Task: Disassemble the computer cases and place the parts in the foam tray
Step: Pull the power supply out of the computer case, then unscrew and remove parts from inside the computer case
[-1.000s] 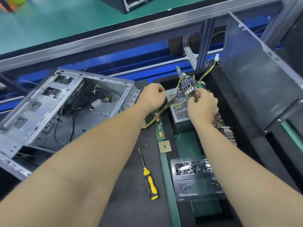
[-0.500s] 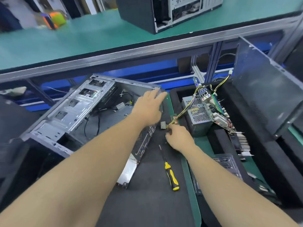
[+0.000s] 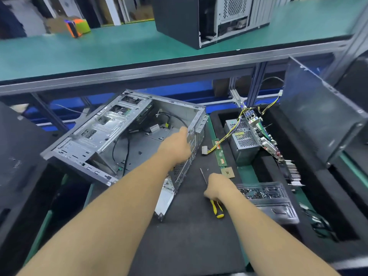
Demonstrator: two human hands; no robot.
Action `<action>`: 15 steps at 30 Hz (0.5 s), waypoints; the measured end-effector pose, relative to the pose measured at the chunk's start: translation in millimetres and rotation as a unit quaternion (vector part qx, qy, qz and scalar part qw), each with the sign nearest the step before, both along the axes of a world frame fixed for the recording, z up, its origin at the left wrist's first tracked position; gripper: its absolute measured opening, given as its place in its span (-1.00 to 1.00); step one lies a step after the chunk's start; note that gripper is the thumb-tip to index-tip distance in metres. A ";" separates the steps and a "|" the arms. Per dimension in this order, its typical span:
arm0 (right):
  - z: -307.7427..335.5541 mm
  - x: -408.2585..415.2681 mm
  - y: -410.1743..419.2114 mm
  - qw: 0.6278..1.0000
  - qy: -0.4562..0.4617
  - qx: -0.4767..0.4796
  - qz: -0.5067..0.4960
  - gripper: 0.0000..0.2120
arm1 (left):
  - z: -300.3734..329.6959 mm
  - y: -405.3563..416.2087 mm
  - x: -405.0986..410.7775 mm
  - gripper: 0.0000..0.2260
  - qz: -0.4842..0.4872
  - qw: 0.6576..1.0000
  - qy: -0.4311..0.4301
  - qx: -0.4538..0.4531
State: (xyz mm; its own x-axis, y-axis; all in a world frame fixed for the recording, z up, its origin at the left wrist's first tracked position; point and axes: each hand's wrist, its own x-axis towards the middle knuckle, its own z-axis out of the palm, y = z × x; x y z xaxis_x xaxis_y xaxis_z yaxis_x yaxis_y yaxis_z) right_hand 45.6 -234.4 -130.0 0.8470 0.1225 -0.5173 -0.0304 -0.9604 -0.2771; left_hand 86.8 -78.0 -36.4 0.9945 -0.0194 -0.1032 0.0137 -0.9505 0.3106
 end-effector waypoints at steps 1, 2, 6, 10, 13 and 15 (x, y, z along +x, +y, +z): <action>0.7 0.0 -2.3 0.999 -0.019 0.039 -0.024 -0.81 | 0.2 2.0 -2.8 -0.89 -0.006 1.000 0.002 0.002; 1.2 0.4 -4.3 0.994 -0.033 0.093 -0.054 -0.80 | 0.2 4.2 -5.2 -0.89 -0.011 1.000 0.002 0.008; 4.3 -6.1 -3.3 0.931 -0.085 0.321 -0.148 -0.88 | 0.7 14.7 -19.3 -0.81 -0.020 1.000 -0.004 0.023; 6.0 -14.8 1.4 0.889 -0.172 0.383 -0.182 -0.85 | -3.0 26.7 -32.8 -0.69 0.037 0.999 0.006 0.020; 7.4 -21.1 4.2 0.892 -0.194 0.370 -0.174 -0.77 | -8.3 30.6 -36.4 -0.79 0.052 0.998 0.002 0.029; 10.5 -23.2 6.0 0.899 -0.210 0.344 -0.173 -0.72 | -8.6 30.1 -35.8 -0.85 0.057 0.998 -0.007 0.011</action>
State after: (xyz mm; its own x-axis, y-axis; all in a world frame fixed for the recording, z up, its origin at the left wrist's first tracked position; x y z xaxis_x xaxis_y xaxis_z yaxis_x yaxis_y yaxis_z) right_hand 22.4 -228.4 -119.5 0.9988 -0.0181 -0.0452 -0.0480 -0.5113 -0.8581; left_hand 51.0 -47.9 -45.0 0.9913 0.0969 -0.0887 0.1188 -0.9497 0.2897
